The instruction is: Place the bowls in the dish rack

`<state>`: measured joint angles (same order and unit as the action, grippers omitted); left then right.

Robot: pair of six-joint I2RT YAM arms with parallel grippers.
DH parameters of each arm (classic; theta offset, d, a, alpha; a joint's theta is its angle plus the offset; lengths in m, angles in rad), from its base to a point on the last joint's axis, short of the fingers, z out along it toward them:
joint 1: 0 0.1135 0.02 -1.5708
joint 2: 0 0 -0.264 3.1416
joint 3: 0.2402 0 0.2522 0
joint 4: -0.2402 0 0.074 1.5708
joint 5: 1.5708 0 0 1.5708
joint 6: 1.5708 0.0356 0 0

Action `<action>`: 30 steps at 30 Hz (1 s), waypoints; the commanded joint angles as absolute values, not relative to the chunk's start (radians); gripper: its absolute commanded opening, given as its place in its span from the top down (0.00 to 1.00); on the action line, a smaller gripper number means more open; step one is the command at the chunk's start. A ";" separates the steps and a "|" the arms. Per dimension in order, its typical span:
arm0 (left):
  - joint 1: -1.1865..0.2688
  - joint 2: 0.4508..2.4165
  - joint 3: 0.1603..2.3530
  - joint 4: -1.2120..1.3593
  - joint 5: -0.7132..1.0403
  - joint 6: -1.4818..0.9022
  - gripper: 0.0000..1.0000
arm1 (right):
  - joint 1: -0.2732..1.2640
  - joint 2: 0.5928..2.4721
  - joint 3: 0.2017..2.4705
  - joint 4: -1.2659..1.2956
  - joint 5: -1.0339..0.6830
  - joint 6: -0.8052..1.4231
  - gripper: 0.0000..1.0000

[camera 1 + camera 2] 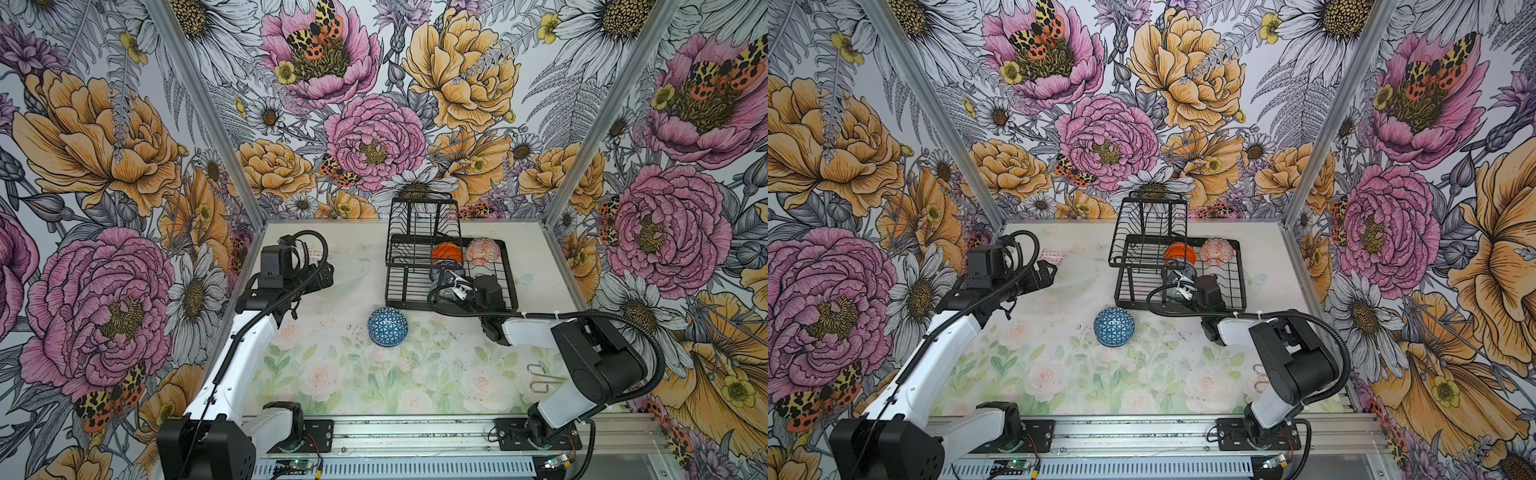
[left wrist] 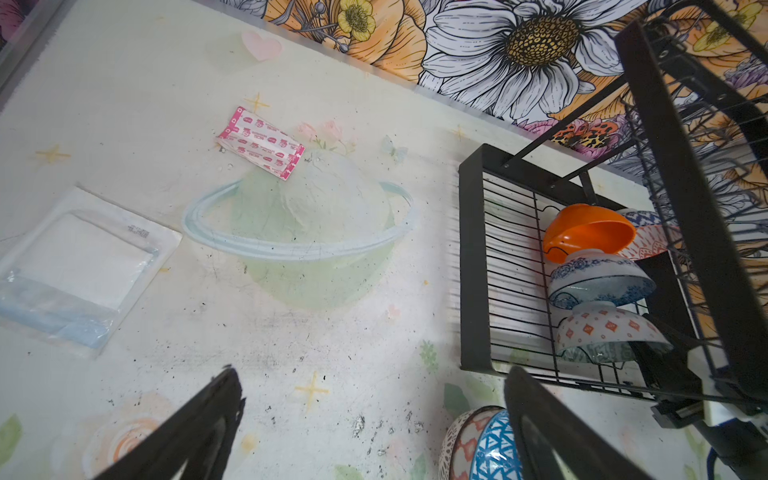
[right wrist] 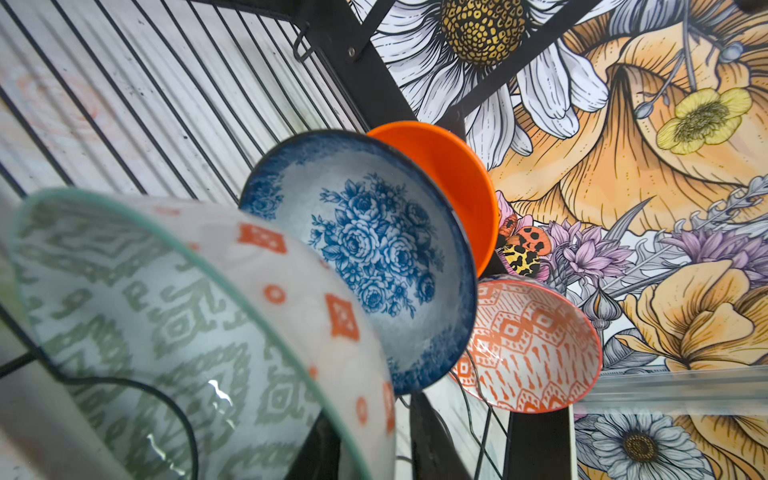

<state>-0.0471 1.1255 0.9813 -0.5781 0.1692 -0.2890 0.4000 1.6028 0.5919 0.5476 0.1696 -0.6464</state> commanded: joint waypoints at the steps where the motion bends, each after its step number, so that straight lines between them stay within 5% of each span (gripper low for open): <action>1: -0.037 1.118 0.974 -0.560 0.187 -0.280 0.01 | 0.402 1.562 0.575 0.543 0.202 -0.628 0.57; 4: -0.037 1.116 0.973 -0.560 0.187 -0.281 0.01 | 0.402 1.543 0.569 0.548 0.227 -0.622 0.33; 7: -0.037 1.115 0.974 -0.557 0.191 -0.280 0.01 | 0.402 1.524 0.560 0.559 0.254 -0.614 0.21; 30: -0.039 1.112 0.962 -0.558 0.215 -0.281 0.01 | 0.387 1.365 0.467 0.536 0.403 -0.505 0.01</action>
